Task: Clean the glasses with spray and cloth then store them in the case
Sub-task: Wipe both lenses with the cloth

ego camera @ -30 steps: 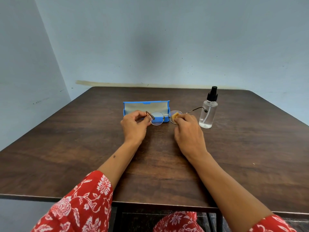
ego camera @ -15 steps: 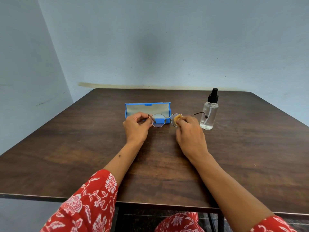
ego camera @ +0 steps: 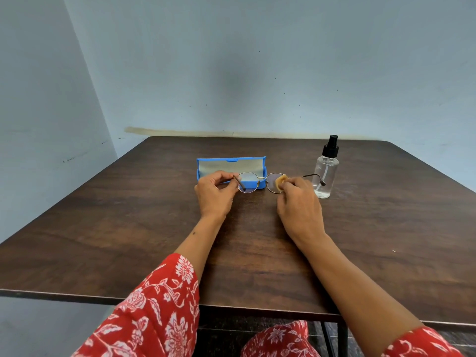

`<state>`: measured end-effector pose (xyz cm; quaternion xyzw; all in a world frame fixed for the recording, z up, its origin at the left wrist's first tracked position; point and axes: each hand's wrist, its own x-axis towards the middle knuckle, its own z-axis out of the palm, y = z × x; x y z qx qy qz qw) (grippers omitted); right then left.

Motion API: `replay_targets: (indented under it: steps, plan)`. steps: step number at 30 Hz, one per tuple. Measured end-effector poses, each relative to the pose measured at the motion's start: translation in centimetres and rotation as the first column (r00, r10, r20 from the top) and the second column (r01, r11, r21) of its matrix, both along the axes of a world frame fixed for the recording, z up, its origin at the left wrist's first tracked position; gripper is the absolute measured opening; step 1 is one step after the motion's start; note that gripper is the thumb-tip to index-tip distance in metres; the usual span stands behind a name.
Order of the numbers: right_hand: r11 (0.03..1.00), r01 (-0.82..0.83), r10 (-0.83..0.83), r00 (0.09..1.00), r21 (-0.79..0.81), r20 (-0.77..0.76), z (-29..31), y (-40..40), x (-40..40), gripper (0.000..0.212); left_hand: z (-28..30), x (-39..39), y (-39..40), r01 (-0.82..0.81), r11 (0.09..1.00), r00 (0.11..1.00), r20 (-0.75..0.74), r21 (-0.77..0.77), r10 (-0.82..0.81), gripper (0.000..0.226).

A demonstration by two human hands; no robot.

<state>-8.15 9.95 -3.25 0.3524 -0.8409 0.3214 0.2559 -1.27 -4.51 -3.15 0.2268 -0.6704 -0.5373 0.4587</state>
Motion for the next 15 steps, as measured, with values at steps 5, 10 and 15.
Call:
replay_targets:
  steps: [5, 10, 15]
  plan:
    - [0.999, -0.033, 0.033, 0.999, 0.020, -0.019, -0.17, -0.08, 0.13, 0.018, 0.11, 0.03, 0.09, -0.012, 1.000, 1.000, -0.003, 0.005, 0.012, 0.017]
    - [0.998, -0.059, 0.060, 0.998, 0.020, -0.034, -0.10, -0.07, 0.10, 0.019, 0.03, -0.20, -0.11, -0.022, 1.000, 1.000, -0.002, 0.014, 0.022, 0.014]
    - [1.000, 0.002, -0.003, 0.999, -0.020, -0.032, -0.23, -0.01, -0.06, 0.015, -0.06, -0.24, -0.10, -0.023, 1.000, 1.000, 0.016, 0.014, 0.022, 0.013]
